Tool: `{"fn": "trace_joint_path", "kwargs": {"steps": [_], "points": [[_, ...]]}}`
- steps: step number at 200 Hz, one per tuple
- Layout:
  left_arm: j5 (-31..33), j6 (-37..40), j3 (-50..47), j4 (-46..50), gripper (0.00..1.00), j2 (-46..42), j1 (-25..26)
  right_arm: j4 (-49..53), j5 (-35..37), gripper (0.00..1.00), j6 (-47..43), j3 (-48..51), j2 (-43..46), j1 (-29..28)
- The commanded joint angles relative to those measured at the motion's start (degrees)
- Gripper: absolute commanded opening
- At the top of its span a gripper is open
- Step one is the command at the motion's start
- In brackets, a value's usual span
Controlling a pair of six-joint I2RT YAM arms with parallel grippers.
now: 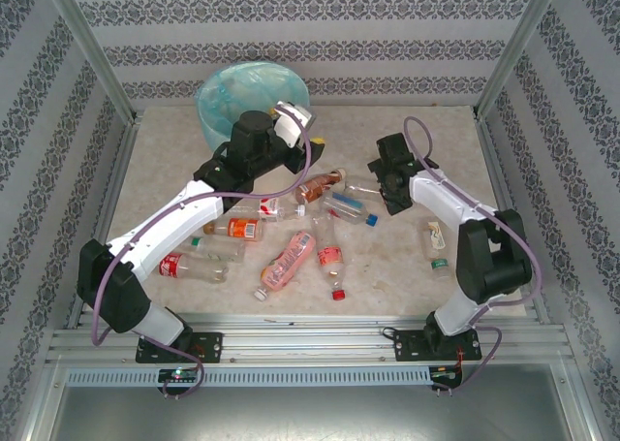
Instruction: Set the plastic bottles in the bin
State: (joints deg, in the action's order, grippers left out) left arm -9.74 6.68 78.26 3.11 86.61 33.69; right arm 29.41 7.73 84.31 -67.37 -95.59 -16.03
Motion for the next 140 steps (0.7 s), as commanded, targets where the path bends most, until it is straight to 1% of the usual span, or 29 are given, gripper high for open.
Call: {"fn": "trace_joint_path", "kwargs": {"steps": [1, 18, 67, 90, 109, 129, 140], "points": [[0.87, 1.05, -0.97, -3.66, 0.6, -2.54, 0.06, 3.64, 0.68, 0.98, 10.49, -1.8, -2.87, -0.81], [0.84, 1.22, -1.34, -4.33, 0.61, -2.53, 0.06, 2.88, -0.42, 0.98, 12.5, -2.87, -5.46, -0.94], [1.21, 1.97, -1.88, -4.3, 0.61, -3.0, 0.06, 2.45, -1.64, 0.97, 12.53, -8.15, -12.41, -0.64], [1.98, 2.55, -2.14, -4.35, 0.62, -3.17, 0.01, 1.84, -3.55, 0.96, 13.09, -9.1, -14.88, 0.35], [2.0, 2.56, -2.15, -4.29, 0.62, -3.2, -0.03, 0.81, -4.2, 0.92, 13.32, -8.71, -16.0, 1.22], [1.67, 2.29, -1.97, -4.23, 0.62, -3.21, -0.03, -0.28, -3.39, 0.83, 12.77, -7.81, -16.16, 1.86], [1.61, 2.2, -1.93, -4.18, 0.62, -3.22, -0.03, -0.8, -3.12, 0.81, 12.16, -7.43, -15.88, 2.22]]}}
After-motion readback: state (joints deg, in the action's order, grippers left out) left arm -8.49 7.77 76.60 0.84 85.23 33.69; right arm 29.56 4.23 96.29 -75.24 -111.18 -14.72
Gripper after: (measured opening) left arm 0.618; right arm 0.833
